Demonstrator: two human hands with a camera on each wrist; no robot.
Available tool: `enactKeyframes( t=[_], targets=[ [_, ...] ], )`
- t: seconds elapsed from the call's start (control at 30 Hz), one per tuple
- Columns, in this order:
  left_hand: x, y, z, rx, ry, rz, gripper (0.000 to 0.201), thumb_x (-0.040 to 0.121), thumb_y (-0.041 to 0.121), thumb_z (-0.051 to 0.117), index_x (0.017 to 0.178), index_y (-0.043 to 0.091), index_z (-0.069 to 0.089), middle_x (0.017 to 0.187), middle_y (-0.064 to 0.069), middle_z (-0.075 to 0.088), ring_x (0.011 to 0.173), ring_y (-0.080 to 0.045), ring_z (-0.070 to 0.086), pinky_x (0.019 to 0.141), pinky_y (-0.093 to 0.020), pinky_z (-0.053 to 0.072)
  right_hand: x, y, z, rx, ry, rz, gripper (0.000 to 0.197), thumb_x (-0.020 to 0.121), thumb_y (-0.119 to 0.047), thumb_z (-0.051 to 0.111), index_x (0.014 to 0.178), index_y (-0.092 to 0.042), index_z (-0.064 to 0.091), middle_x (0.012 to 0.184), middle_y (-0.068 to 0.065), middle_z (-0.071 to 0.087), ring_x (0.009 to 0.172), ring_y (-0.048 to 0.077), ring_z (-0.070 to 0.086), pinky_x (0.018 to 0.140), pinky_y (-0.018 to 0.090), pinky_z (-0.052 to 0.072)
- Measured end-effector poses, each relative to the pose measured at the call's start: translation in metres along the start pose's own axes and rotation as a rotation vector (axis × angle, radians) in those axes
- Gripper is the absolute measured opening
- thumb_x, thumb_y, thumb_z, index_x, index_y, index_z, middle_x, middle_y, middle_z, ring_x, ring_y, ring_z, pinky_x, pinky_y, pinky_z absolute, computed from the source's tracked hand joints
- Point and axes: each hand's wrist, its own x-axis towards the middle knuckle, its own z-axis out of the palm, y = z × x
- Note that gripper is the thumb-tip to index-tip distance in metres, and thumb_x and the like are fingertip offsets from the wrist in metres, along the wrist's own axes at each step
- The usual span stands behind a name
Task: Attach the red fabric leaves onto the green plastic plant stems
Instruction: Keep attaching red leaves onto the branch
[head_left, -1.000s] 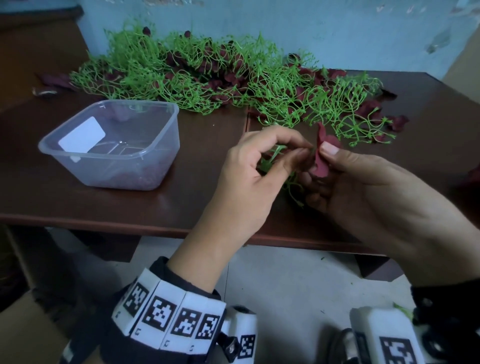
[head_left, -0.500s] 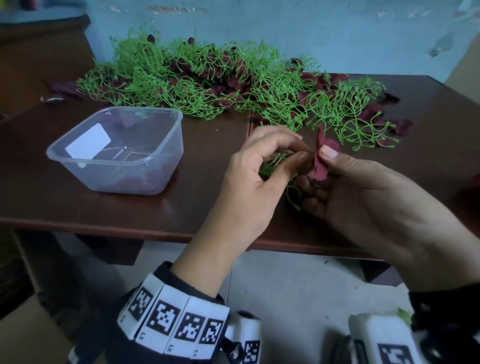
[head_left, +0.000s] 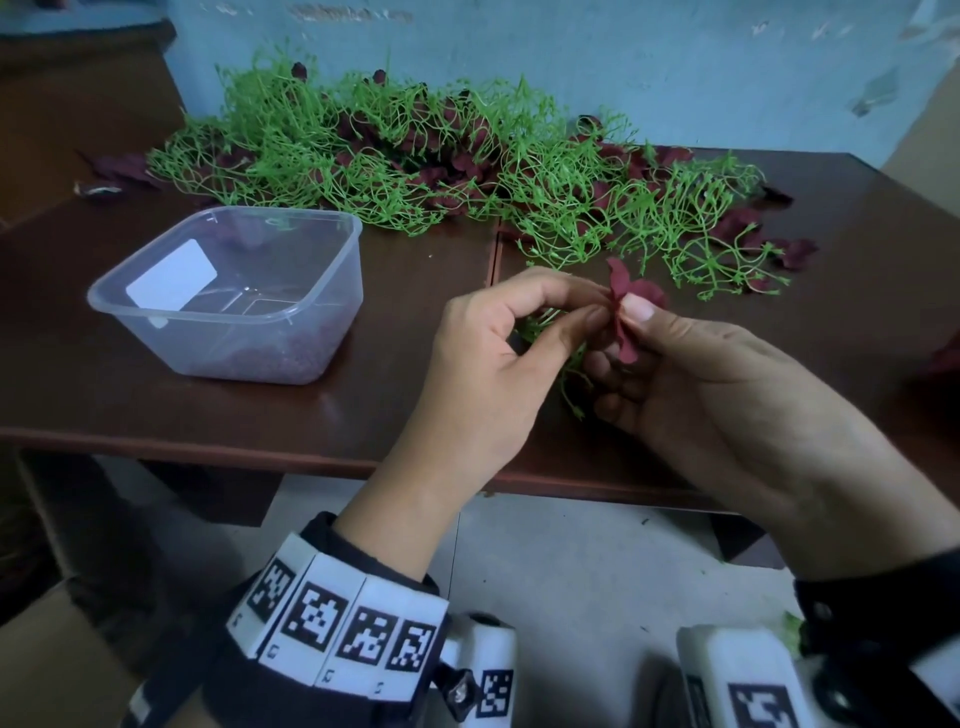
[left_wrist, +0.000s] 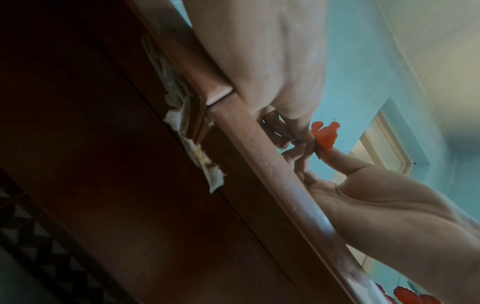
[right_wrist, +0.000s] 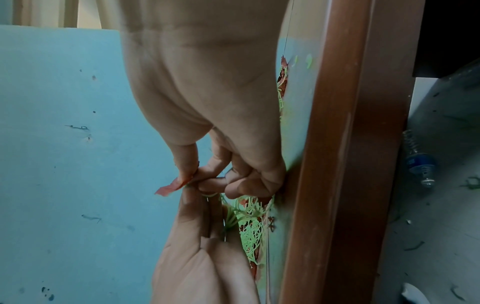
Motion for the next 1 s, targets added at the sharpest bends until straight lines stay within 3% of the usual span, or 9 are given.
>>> enactKeyframes(
  t=[0.17,0.5,0.8,1.0],
  targets=[
    [-0.0021,0.0023,-0.0007,-0.007,0.018,0.024,0.011,0.092,0.002,0.071,0.1,0.003,0.078,0.097,-0.006,0.077,0.095,-0.015,0.073,0.087,-0.028,0.055,-0.0016,0.0015,0.0005,-0.002,0.023,-0.027,0.017,0.082,-0.023,0.064,0.071,-0.01,0.065,0.073,0.006,0.057,0.073,0.016,0.053,0.075,0.032,0.042],
    [-0.0042,0.0037,-0.0003,-0.021,0.031,0.01,0.014,0.092,0.002,0.07,0.102,0.008,0.078,0.094,0.0,0.078,0.092,-0.003,0.072,0.083,-0.02,0.053,-0.0045,0.0014,0.0032,0.036,0.031,-0.088,0.015,0.078,-0.017,0.066,0.069,-0.011,0.076,0.07,0.004,0.071,0.069,0.013,0.066,0.069,0.024,0.053],
    [-0.0031,0.0037,-0.0006,-0.081,0.01,0.037,0.014,0.091,-0.002,0.069,0.103,0.0,0.076,0.094,-0.01,0.077,0.091,-0.008,0.07,0.084,-0.024,0.053,-0.0049,-0.001,0.0029,0.043,0.051,-0.055,0.015,0.074,-0.017,0.068,0.061,-0.014,0.075,0.069,0.003,0.072,0.067,0.012,0.068,0.07,0.025,0.052],
    [-0.002,0.0085,0.0038,-0.04,0.008,0.02,0.012,0.093,-0.001,0.068,0.102,0.002,0.075,0.097,-0.006,0.076,0.095,-0.008,0.071,0.086,-0.021,0.052,-0.006,-0.0044,0.002,0.058,0.032,-0.013,0.013,0.077,-0.02,0.067,0.071,-0.016,0.077,0.075,0.001,0.072,0.07,0.01,0.068,0.066,0.021,0.052]
  ],
)
